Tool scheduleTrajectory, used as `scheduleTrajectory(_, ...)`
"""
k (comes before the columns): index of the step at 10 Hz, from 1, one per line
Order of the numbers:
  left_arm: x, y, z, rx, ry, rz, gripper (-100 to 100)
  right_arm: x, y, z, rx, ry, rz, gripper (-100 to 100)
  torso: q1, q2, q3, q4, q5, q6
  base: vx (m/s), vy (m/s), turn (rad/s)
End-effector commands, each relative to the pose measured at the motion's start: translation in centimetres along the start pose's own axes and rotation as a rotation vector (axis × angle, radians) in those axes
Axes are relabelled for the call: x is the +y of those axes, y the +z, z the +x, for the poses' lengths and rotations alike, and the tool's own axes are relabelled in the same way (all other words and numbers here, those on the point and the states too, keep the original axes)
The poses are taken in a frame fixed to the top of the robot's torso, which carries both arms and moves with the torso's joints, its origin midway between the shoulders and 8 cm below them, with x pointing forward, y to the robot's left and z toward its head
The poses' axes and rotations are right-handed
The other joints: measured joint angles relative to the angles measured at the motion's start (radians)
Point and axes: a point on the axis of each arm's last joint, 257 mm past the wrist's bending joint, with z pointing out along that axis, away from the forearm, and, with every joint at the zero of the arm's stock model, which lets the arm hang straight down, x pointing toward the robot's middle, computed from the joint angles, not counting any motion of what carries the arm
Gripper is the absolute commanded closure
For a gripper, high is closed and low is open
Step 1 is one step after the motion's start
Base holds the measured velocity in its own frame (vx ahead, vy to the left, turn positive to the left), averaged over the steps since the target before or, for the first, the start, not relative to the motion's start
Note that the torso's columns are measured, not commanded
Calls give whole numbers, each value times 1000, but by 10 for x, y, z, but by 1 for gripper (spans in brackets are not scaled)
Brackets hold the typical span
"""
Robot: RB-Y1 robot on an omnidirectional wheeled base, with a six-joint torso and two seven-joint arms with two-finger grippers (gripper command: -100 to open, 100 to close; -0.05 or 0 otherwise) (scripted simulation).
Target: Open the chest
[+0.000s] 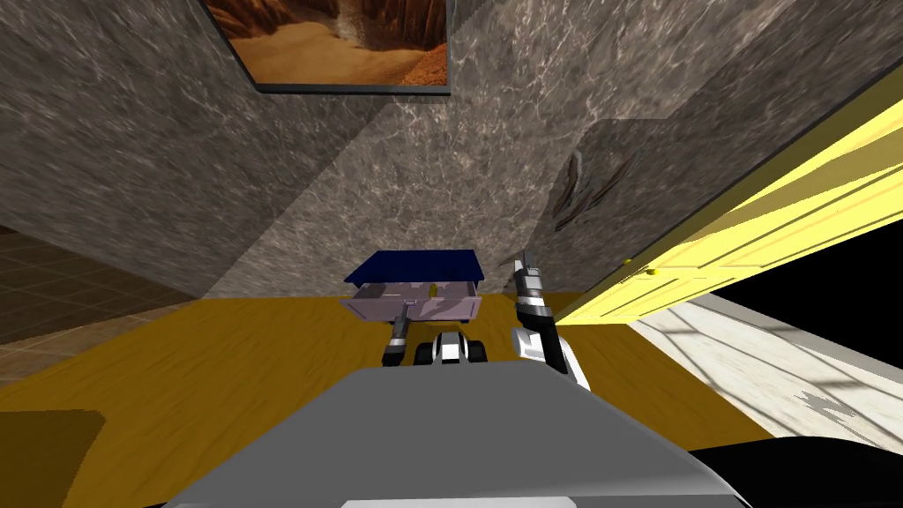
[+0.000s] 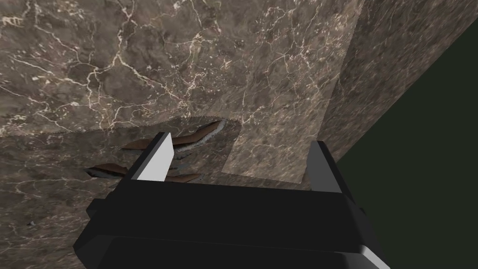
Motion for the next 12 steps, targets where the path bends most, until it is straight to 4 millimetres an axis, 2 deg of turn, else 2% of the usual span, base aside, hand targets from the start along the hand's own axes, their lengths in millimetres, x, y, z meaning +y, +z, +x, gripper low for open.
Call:
scheduleTrajectory(1, 0, -13, 11, 24, -8, -14, 100, 0, 0, 0, 0, 0, 0, 0, 0, 0, 0, -1, 0, 0, -14, 3, 135)
scheduleTrajectory(4, -2, -23, 22, 51, -9, -19, 100, 0, 0, 0, 0, 0, 0, 0, -1, 0, 0, 0, 0, 0, -10, 7, 108)
scheduleTrajectory(5, -5, -4, 21, 51, -6, -5, -100, 0, 0, 0, 0, 0, 0, 0, 0, 0, 0, -1, 0, -1, -45, -6, 52)
scheduleTrajectory(6, -8, 9, 21, 55, -6, 2, -100, 0, 0, 0, 0, 0, 0, 0, -2, 2, 1, 1, -1, 0, -98, -14, -7)
scheduleTrajectory(7, -7, 9, 21, 54, -6, -6, -100, 0, 0, 0, 0, 0, 0, 0, -3, 6, 3, 4, -2, 0, -83, -9, 0)
scheduleTrajectory(11, -18, 60, 20, 64, -6, 0, -100, 0, 0, 0, 0, 0, 0, 0, -3, 4, 2, 3, -2, 0, -93, -6, 19)
scheduleTrajectory(12, -17, 60, 20, 63, -6, -6, -100, 0, 0, 0, 0, 0, 0, 0, -3, 5, 2, 3, -2, 0, -87, -10, 7)
